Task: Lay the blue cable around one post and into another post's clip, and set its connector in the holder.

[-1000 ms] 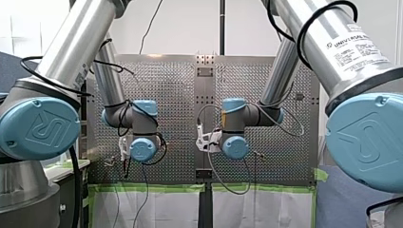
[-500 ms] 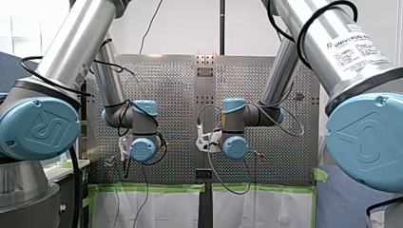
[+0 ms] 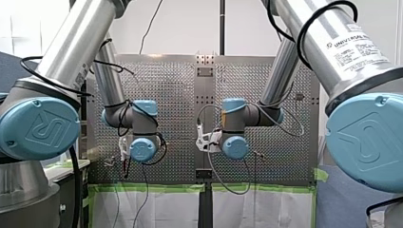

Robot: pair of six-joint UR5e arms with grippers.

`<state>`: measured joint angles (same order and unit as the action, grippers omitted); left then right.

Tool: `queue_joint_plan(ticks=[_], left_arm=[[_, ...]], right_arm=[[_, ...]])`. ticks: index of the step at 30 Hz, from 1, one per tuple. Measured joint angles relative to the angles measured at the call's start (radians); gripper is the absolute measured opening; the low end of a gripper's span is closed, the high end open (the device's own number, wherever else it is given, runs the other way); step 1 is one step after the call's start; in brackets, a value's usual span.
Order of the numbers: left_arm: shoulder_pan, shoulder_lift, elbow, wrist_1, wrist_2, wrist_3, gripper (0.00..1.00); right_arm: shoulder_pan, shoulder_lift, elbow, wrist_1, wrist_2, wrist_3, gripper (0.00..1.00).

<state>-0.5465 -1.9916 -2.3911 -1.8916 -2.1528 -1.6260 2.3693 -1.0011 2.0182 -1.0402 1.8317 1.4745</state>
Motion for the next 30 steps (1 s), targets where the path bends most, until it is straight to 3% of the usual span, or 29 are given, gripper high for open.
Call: queue_joint_plan(ticks=[1, 3, 4, 5, 7, 9, 30], left_arm=[[0.0, 0.0, 0.0, 0.0, 0.0, 0.0, 0.13], [0.0, 0.0, 0.0, 0.0, 0.0, 0.0, 0.29], [0.0, 0.0, 0.0, 0.0, 0.0, 0.0, 0.29], [0.0, 0.0, 0.0, 0.0, 0.0, 0.0, 0.35], [0.0, 0.0, 0.0, 0.0, 0.0, 0.0, 0.35], [0.0, 0.0, 0.0, 0.0, 0.0, 0.0, 0.46], [0.0, 0.0, 0.0, 0.0, 0.0, 0.0, 0.49]], right_arm=[[0.0, 0.0, 0.0, 0.0, 0.0, 0.0, 0.0], [0.0, 0.0, 0.0, 0.0, 0.0, 0.0, 0.0], [0.0, 0.0, 0.0, 0.0, 0.0, 0.0, 0.0], [0.0, 0.0, 0.0, 0.0, 0.0, 0.0, 0.0], [0.0, 0.0, 0.0, 0.0, 0.0, 0.0, 0.0], [0.0, 0.0, 0.0, 0.0, 0.0, 0.0, 0.0], [0.0, 0.0, 0.0, 0.0, 0.0, 0.0, 0.0]])
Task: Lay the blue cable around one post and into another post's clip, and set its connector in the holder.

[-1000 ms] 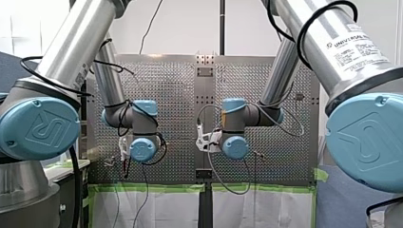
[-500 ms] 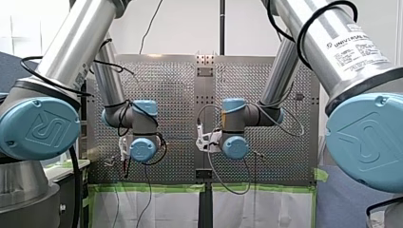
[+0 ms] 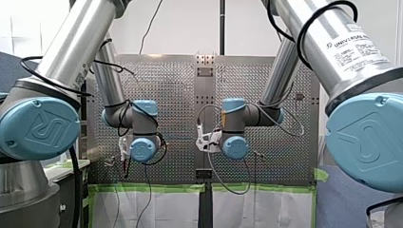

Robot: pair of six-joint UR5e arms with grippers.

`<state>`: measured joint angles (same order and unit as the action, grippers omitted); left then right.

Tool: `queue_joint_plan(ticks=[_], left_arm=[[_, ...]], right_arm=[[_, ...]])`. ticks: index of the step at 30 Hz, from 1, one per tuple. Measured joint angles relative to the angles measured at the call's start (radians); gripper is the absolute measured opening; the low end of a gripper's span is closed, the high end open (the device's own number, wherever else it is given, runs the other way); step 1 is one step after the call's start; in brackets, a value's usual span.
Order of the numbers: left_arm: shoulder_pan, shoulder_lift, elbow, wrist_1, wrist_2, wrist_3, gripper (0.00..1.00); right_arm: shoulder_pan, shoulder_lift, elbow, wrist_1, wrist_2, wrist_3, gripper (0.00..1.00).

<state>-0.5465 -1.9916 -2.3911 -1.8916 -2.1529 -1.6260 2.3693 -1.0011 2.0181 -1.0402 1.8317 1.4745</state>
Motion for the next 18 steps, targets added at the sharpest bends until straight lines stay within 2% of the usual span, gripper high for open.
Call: queue_joint_plan(ticks=[4, 7, 8, 9, 10, 12, 13, 14, 18], left_arm=[[0.0, 0.0, 0.0, 0.0, 0.0, 0.0, 0.49], [0.0, 0.0, 0.0, 0.0, 0.0, 0.0, 0.44], [0.0, 0.0, 0.0, 0.0, 0.0, 0.0, 0.4], [0.0, 0.0, 0.0, 0.0, 0.0, 0.0, 0.22], [0.0, 0.0, 0.0, 0.0, 0.0, 0.0, 0.22], [0.0, 0.0, 0.0, 0.0, 0.0, 0.0, 0.08], [0.0, 0.0, 0.0, 0.0, 0.0, 0.0, 0.08], [0.0, 0.0, 0.0, 0.0, 0.0, 0.0, 0.02], [0.0, 0.0, 0.0, 0.0, 0.0, 0.0, 0.02]], right_arm=[[0.0, 0.0, 0.0, 0.0, 0.0, 0.0, 0.0], [0.0, 0.0, 0.0, 0.0, 0.0, 0.0, 0.0], [0.0, 0.0, 0.0, 0.0, 0.0, 0.0, 0.0], [0.0, 0.0, 0.0, 0.0, 0.0, 0.0, 0.0], [0.0, 0.0, 0.0, 0.0, 0.0, 0.0, 0.0], [0.0, 0.0, 0.0, 0.0, 0.0, 0.0, 0.0], [0.0, 0.0, 0.0, 0.0, 0.0, 0.0, 0.0], [0.0, 0.0, 0.0, 0.0, 0.0, 0.0, 0.0], [0.0, 0.0, 0.0, 0.0, 0.0, 0.0, 0.0]])
